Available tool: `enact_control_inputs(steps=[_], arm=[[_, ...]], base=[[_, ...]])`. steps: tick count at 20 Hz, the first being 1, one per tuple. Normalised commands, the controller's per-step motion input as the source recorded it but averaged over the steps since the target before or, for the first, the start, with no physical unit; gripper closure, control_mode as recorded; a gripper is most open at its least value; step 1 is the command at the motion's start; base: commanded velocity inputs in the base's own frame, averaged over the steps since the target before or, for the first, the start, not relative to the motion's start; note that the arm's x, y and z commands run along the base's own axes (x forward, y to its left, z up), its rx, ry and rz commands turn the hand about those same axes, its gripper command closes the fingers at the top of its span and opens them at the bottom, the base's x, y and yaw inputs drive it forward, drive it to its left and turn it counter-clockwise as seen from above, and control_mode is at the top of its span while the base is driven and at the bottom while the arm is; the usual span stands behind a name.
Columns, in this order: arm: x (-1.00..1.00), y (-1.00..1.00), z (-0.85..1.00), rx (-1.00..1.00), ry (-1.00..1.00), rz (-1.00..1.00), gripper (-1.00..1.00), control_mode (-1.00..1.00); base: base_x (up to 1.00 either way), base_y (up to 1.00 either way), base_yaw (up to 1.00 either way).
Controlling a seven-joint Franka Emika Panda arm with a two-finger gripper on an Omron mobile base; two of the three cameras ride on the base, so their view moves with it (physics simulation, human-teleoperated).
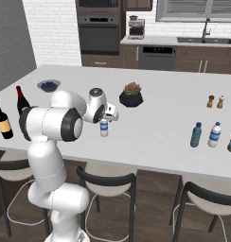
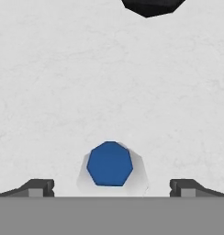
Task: Move the plastic bottles in the middle to the plastics group, and the glass bottles in the middle to the glass group.
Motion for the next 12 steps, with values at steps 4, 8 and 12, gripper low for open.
enact_control_inputs(steps=[4, 8, 12], arm=[[0.02, 0.00, 0.00, 0.00, 0.00, 0.00, -1.00, -1.00], [0.07, 0.00, 0.00, 0.00, 0.00, 0.00, -1.00, -1.00], [0.08, 0.00, 0.00, 0.00, 0.00, 0.00, -1.00, -1.00]], base=[[0.00, 0.00, 0.00], [0.00, 0.00, 0.00], [0.00, 0.00, 0.00]])
